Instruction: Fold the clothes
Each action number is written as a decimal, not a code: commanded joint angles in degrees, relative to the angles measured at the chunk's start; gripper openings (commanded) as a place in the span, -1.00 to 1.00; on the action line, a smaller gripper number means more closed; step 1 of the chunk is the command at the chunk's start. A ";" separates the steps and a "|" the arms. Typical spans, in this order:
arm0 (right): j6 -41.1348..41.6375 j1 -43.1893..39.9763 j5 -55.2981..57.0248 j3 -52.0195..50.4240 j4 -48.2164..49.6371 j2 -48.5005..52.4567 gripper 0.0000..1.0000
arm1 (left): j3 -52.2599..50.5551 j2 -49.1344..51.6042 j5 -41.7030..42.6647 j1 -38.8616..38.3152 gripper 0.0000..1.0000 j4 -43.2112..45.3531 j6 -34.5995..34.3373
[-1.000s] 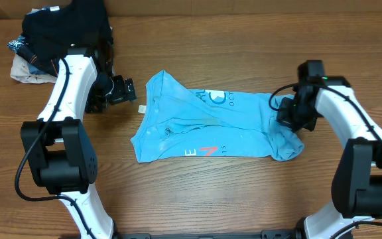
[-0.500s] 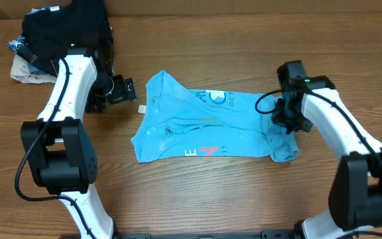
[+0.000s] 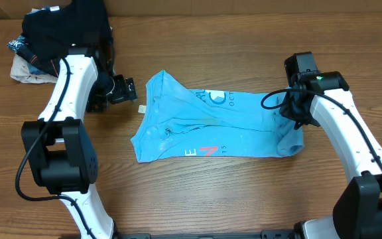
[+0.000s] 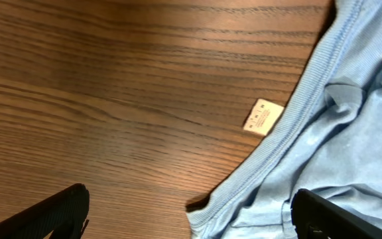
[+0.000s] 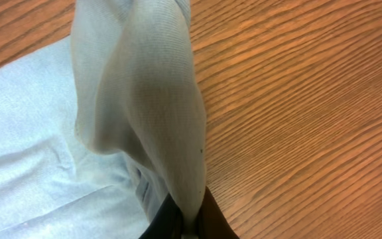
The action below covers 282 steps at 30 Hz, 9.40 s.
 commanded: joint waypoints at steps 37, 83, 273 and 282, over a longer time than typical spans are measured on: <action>4.24 15.72 4.35 -1.62 4.52 6.40 -0.92 | 0.46 0.26 0.39 -1.57 1.00 0.20 -0.96; 4.79 15.61 -13.22 8.02 -0.07 8.52 -0.08 | 0.48 0.26 0.39 -1.57 1.00 0.28 -0.98; -14.38 -19.96 -27.93 32.28 -16.50 7.61 1.00 | 13.22 15.37 -6.82 7.37 -0.92 -15.26 -6.43; -14.36 -19.91 -29.09 26.34 -10.51 7.89 1.00 | 24.98 9.14 -7.08 -0.92 -0.92 -22.84 -6.40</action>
